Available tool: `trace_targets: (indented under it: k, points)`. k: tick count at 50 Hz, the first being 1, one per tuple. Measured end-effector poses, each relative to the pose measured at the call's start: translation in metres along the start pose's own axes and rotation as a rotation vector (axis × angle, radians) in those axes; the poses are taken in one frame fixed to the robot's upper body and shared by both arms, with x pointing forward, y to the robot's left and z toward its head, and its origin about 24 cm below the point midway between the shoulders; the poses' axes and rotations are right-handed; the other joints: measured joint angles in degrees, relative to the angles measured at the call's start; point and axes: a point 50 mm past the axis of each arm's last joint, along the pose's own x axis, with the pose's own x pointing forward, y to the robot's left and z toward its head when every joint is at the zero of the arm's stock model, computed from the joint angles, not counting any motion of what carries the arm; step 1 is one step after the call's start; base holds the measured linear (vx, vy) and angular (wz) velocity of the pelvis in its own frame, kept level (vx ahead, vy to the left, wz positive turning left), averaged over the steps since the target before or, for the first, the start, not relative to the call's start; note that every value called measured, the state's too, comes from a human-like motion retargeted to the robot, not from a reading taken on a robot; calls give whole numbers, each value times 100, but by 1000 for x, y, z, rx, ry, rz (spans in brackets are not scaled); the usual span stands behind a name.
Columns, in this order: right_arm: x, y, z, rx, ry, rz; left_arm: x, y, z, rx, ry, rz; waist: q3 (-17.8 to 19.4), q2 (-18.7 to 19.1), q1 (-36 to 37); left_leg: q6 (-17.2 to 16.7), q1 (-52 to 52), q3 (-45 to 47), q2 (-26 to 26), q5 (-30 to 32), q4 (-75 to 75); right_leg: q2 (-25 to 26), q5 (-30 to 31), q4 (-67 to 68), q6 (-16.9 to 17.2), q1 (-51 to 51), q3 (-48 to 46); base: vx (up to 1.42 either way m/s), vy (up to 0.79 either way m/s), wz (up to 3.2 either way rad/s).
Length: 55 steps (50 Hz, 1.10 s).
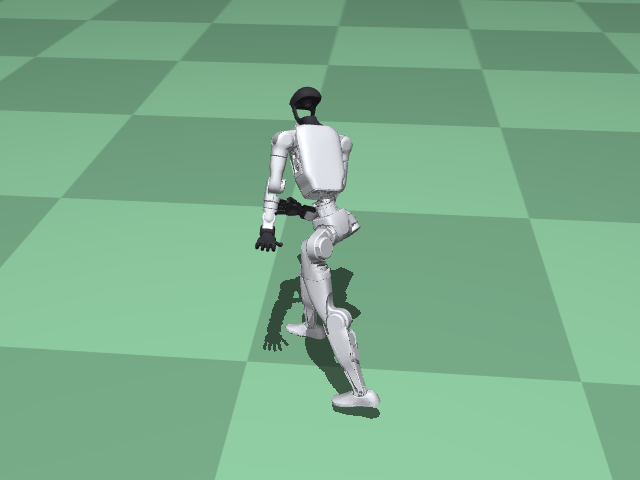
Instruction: Kungfu
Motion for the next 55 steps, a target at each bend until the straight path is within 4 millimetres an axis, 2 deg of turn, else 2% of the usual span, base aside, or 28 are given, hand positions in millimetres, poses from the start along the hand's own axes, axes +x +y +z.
trace_targets:
  k: [6, 12, 15, 20, 25, 27, 30, 33, 35, 38, 40, 42, 43, 45, 48, 50, 52, 55]
  points:
    - [-2, -10, -8, -1, 56, -23, -13, 12, -15, -81, -64, 116, -180, 15, -1, 66, -58, -144, 229, 234, -150, -515, -263, 63, -29, 289, -528, -3, -11, 112]
    - [1, -26, -15, -4, 92, -6, -35, 28, -38, -146, -48, 250, -331, -188, -5, 222, -240, -142, 375, 416, -133, -1095, -487, -7, 23, 719, -976, -6, -6, 115]
    - [3, -41, -18, -29, 101, -37, -43, 33, -49, -151, -37, 336, -420, -340, -18, 279, -375, 38, 449, 501, -64, -1435, -606, -104, 78, 1025, -1240, -6, -8, 133]
    - [0, -83, -19, -6, 123, -322, -49, 36, -72, -274, -102, 529, -565, -676, 3, 221, -786, 437, 627, 620, 367, -2005, -709, -386, 207, 1649, -1672, -5, 5, 147]
    - [-16, -135, -21, 132, 170, -732, -45, 32, -85, -527, -321, 667, -820, -1110, 68, 459, -1233, 1067, 752, 474, 1062, -2537, -627, -695, 381, 2263, -2145, 6, 10, 140]
    - [-28, -151, -23, 195, 190, -859, -44, 31, -84, -638, -458, 708, -926, -1287, 134, 570, -1365, 981, 748, 332, 1318, -2711, -555, -768, 460, 2466, -2335, 15, 19, 96]
    - [-47, -166, -29, 298, 240, -962, -46, 30, -80, -790, -714, 774, -1088, -1621, 442, 458, -1605, 324, 577, 28, 1784, -2888, -389, -857, 568, 2659, -2466, 14, 53, 26]
    - [-76, -169, -37, 441, 318, -1036, -52, 31, -73, -905, -987, 795, -1311, -1993, 723, 593, -1804, 229, 397, -362, 2241, -3174, -152, -978, 696, 2804, -2537, 19, 47, 36]
    - [-99, -166, -41, 539, 359, -1084, -57, 31, -69, -965, -1157, 786, -1438, -2174, 812, 700, -1998, 17, 222, -584, 2556, -3367, 125, -1138, 788, 2999, -2688, 20, 62, 85]
    - [-140, -150, -38, 637, 422, -1148, -65, 33, -61, -1042, -1394, 755, -1545, -2333, 853, 904, -2191, -320, -76, -838, 2780, -3572, 973, -1526, 982, 3372, -2950, 18, 54, 101]
    - [-169, -135, -31, 680, 474, -1190, -70, 33, -57, -1088, -1562, 728, -1570, -2447, 926, 1052, -2299, -516, -351, -912, 2888, -3686, 1745, -1891, 1246, 3630, -3049, 14, 73, 69]
    - [-192, -114, -23, 745, 518, -1260, -70, 31, -56, -1146, -1710, 697, -1627, -2435, 1066, 1138, -2422, -602, -298, -887, 2873, -3492, 2294, -2235, 1246, 3751, -3165, 10, 36, 40]
    - [-202, -102, -19, 786, 537, -1307, -69, 29, -53, -1171, -1785, 674, -1654, -2436, 1089, 1226, -2419, -650, -378, -876, 2826, -3467, 2350, -2321, 1246, 3847, -3088, 13, 46, 67]
    - [-218, -77, -10, 885, 559, -1423, -69, 25, -51, -1209, -1931, 629, -1719, -2467, 1080, 1409, -2399, -800, -621, -767, 2631, -3244, 1906, -2296, 1246, 3923, -2248, 16, 53, 89]
    - [-232, -39, 2, 1059, 536, -1625, -69, 18, -50, -1238, -2061, 595, -1936, -2587, 1166, 1651, -2365, -899, -913, -437, 2076, -2707, 502, -1854, 1161, 3775, -1183, 16, 37, 52]
    - [-239, -15, 12, 1162, 508, -1749, -64, 12, -45, -1254, -2117, 576, -2124, -2671, 1287, 1764, -2295, -857, -1002, -213, 1639, -2299, -214, -1548, 1008, 3681, -1086, 16, 33, 11]
    - [-245, 5, 23, 1223, 503, -1831, -59, 8, -38, -1301, -2198, 563, -2271, -2676, 1365, 1832, -2195, -832, -1030, -36, 1267, -1934, -769, -1325, 745, 3711, -1407, 13, 27, 18]
    - [-248, 32, 41, 1274, 537, -1884, -47, 0, -24, -1421, -2340, 534, -2453, -2641, 1313, 1872, -2077, -921, -1101, 192, 847, -1343, -1383, -1081, 399, 3769, -1588, 13, 25, 42]
